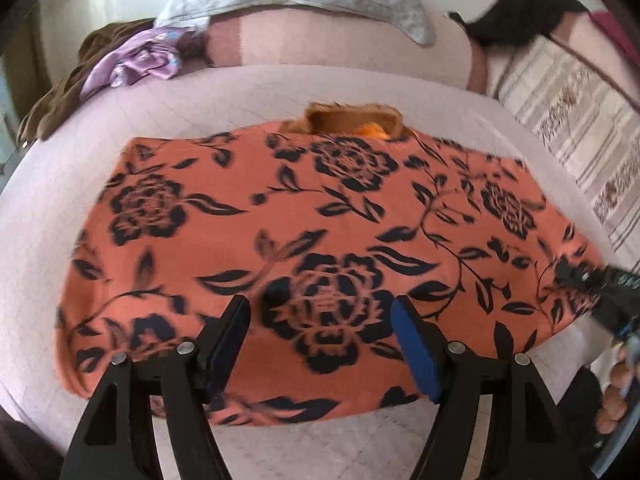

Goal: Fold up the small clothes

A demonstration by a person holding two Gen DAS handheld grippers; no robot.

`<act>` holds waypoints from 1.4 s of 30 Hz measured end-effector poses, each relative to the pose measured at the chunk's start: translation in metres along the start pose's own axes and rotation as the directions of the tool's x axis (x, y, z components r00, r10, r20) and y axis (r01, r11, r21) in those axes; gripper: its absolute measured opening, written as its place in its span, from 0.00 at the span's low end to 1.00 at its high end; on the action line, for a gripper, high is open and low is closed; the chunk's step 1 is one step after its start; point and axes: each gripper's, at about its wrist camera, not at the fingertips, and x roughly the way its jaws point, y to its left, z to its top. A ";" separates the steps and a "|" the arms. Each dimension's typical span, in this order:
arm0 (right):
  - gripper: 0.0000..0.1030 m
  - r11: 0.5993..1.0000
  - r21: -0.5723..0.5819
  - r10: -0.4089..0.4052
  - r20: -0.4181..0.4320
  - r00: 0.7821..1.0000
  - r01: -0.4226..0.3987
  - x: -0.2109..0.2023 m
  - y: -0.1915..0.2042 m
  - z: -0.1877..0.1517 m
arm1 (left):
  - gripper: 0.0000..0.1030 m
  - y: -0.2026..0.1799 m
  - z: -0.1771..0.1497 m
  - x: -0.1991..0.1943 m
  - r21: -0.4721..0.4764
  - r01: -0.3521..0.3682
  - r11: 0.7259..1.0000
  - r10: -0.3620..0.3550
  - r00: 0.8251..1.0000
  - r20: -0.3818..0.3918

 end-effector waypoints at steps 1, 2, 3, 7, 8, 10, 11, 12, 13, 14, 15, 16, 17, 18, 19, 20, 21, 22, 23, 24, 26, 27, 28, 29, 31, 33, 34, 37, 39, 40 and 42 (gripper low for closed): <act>0.15 1.000 0.007 0.001 -0.005 1.000 -0.001 0.002 -0.003 0.000 | 0.71 0.009 0.000 -0.008 -0.013 -0.005 1.000 0.005 1.000 0.016; 0.16 0.999 0.031 0.011 -0.015 1.000 -0.011 0.005 -0.008 -0.001 | 0.71 0.024 -0.003 -0.021 -0.040 -0.017 0.999 0.019 0.999 0.046; 0.18 0.999 0.046 0.019 -0.023 1.000 -0.018 0.008 -0.011 -0.001 | 0.71 0.038 -0.006 -0.030 -0.070 -0.028 0.997 0.032 0.997 0.066; 0.28 0.995 0.076 0.069 -0.035 0.997 -0.066 0.008 -0.021 -0.002 | 0.72 0.127 -0.033 -0.048 -0.353 -0.060 0.934 0.090 0.994 0.069; 0.30 0.994 0.083 0.078 -0.035 0.996 -0.074 0.007 -0.022 -0.003 | 0.72 0.145 -0.041 -0.047 -0.425 -0.058 0.904 0.091 0.994 0.060; 0.43 0.989 0.100 0.110 -0.036 0.993 -0.106 0.006 -0.025 -0.004 | 0.72 0.173 -0.056 -0.040 -0.529 -0.050 0.847 0.075 0.997 0.025; 0.57 0.987 0.105 0.126 -0.036 0.991 -0.122 0.006 -0.025 -0.004 | 0.71 0.180 -0.061 -0.035 -0.555 -0.045 0.831 0.058 0.998 0.005; 0.63 0.983 0.114 0.152 -0.032 0.988 -0.147 0.005 -0.025 -0.004 | 0.71 0.183 -0.063 -0.033 -0.563 -0.031 0.826 0.047 0.999 0.014; 0.63 0.981 0.115 0.159 -0.028 0.987 -0.155 0.003 -0.022 -0.004 | 0.71 0.181 -0.063 -0.034 -0.558 -0.031 0.829 0.055 0.998 0.026; 0.64 0.984 0.105 0.150 -0.027 0.988 -0.147 0.003 -0.020 -0.004 | 0.69 0.180 -0.060 -0.033 -0.547 -0.028 0.837 0.052 0.998 0.028; 0.65 0.986 0.096 0.143 -0.031 0.989 -0.139 0.003 -0.017 -0.003 | 0.60 0.177 -0.056 -0.029 -0.535 -0.009 0.845 0.029 0.999 0.028; 0.62 0.985 0.101 0.144 -0.033 0.989 -0.140 0.004 -0.017 -0.003 | 0.18 0.175 -0.051 -0.023 -0.521 0.006 0.853 0.000 1.000 0.010; 0.48 0.985 0.106 0.139 -0.041 0.989 -0.134 0.007 -0.018 -0.002 | 0.14 0.173 -0.047 -0.018 -0.512 -0.014 0.859 0.000 1.000 -0.027; 0.16 0.987 0.102 0.130 -0.051 0.990 -0.124 0.009 -0.017 0.000 | 0.13 0.173 -0.043 -0.019 -0.511 -0.018 0.859 0.004 1.000 -0.029; 0.12 0.990 0.098 0.108 -0.075 0.991 -0.100 0.013 -0.017 0.002 | 0.12 0.171 -0.039 -0.025 -0.500 -0.016 0.866 0.011 1.000 -0.014; 0.11 0.991 0.101 0.102 -0.085 0.991 -0.093 0.014 -0.016 0.003 | 0.10 0.167 -0.035 -0.037 -0.481 -0.013 0.877 0.026 0.999 0.021; 0.10 0.994 0.079 0.088 -0.073 0.993 -0.082 0.008 -0.011 0.006 | 0.10 0.163 -0.031 -0.054 -0.454 -0.019 0.891 0.055 0.996 0.066; 0.10 0.996 0.053 0.077 -0.053 0.996 -0.074 0.001 -0.006 0.007 | 0.09 0.160 -0.030 -0.065 -0.435 -0.028 0.900 0.075 0.993 0.090; 0.10 0.998 0.017 0.064 -0.026 0.998 -0.064 -0.009 0.002 0.008 | 0.09 0.159 -0.030 -0.070 -0.424 -0.032 0.905 0.081 0.992 0.097; 0.10 0.998 -0.012 0.054 -0.008 0.999 -0.054 -0.018 0.008 0.009 | 0.09 0.160 -0.034 -0.069 -0.420 -0.044 0.907 0.085 0.993 0.079; 0.11 0.999 -0.032 0.032 -0.019 0.999 -0.032 -0.018 0.008 0.009 | 0.10 0.167 -0.047 -0.043 -0.431 -0.104 0.897 0.106 0.994 -0.018; 0.15 1.000 -0.028 0.006 -0.045 0.999 -0.007 -0.008 0.002 0.008 | 0.13 0.173 -0.056 -0.023 -0.445 -0.122 0.887 0.086 0.991 -0.100; 0.16 1.000 -0.006 -0.001 -0.081 0.997 0.000 0.002 -0.006 0.007 | 0.15 0.178 -0.061 -0.023 -0.463 -0.100 0.881 0.076 0.995 -0.071; 0.20 0.999 0.035 0.015 -0.121 0.993 -0.011 0.011 -0.016 0.005 | 0.19 0.178 -0.062 -0.030 -0.465 -0.087 0.881 0.076 0.996 -0.043; 0.34 0.994 0.083 0.081 -0.100 0.992 -0.072 0.008 -0.027 0.001 | 0.28 0.175 -0.057 -0.045 -0.459 -0.086 0.884 0.089 0.996 -0.014; 0.72 0.991 0.073 0.116 -0.073 0.991 -0.110 -0.002 -0.027 0.003 | 0.41 0.174 -0.048 -0.059 -0.418 -0.097 0.903 0.120 0.992 0.030; 0.73 0.990 0.072 0.126 -0.061 0.990 -0.121 -0.005 -0.028 0.004 | 0.49 0.175 -0.042 -0.062 -0.401 -0.098 0.911 0.126 0.991 0.044; 0.73 0.991 0.073 0.117 -0.043 0.992 -0.114 -0.013 -0.031 0.010 | 0.52 0.177 -0.022 -0.059 -0.377 -0.073 0.923 0.106 0.992 0.066; 0.73 0.983 0.117 0.150 -0.052 0.987 -0.143 -0.012 -0.038 0.013 | 0.52 0.180 -0.002 -0.049 -0.361 -0.059 0.931 0.085 0.995 0.057; 0.73 0.980 0.129 0.160 -0.055 0.986 -0.152 -0.011 -0.040 0.014 | 0.52 0.181 0.011 -0.040 -0.350 -0.058 0.935 0.081 0.995 0.052; 0.74 0.975 0.152 0.173 -0.052 0.984 -0.164 -0.008 -0.044 0.016 | 0.52 0.184 0.034 -0.016 -0.323 -0.047 0.945 0.052 0.999 0.008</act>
